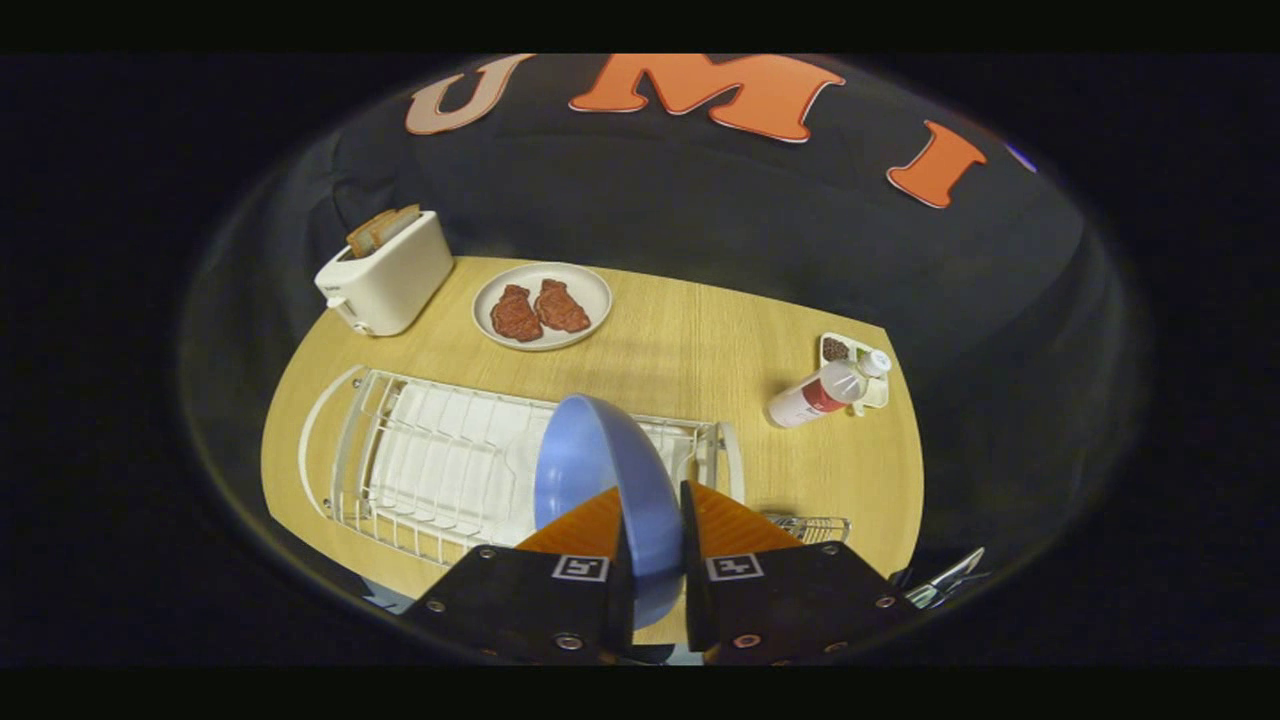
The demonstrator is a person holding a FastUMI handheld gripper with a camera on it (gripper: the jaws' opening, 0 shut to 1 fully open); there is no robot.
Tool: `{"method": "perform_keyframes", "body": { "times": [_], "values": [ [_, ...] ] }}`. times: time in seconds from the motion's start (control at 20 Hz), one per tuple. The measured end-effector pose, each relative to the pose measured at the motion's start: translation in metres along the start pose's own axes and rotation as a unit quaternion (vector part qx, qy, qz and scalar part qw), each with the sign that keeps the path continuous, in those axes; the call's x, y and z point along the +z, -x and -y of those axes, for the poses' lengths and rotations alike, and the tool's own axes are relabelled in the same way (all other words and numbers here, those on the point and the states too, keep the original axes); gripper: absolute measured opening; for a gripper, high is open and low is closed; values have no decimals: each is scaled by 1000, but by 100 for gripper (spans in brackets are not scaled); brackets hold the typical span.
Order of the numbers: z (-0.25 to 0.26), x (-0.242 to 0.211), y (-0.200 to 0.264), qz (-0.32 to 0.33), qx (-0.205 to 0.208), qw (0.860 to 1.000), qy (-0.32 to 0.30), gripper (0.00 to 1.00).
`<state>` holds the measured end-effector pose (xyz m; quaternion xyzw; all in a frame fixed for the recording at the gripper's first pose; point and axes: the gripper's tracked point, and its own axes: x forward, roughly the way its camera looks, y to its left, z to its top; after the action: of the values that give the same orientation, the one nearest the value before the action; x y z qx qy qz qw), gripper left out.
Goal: Take the plate from the dish rack, then take the spoon from the basket and place it into the plate.
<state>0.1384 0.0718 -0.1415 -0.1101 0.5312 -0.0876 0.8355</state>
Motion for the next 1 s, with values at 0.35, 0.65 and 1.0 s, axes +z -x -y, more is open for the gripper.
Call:
{"method": "perform_keyframes", "body": {
  "times": [0.35,0.65,1.0],
  "values": [
    [47,-14,61,43,-1,999,-2,21],
    [70,-56,97,71,26,997,2,21],
    [71,-128,88,58,94,994,-26,21]
  ]
}}
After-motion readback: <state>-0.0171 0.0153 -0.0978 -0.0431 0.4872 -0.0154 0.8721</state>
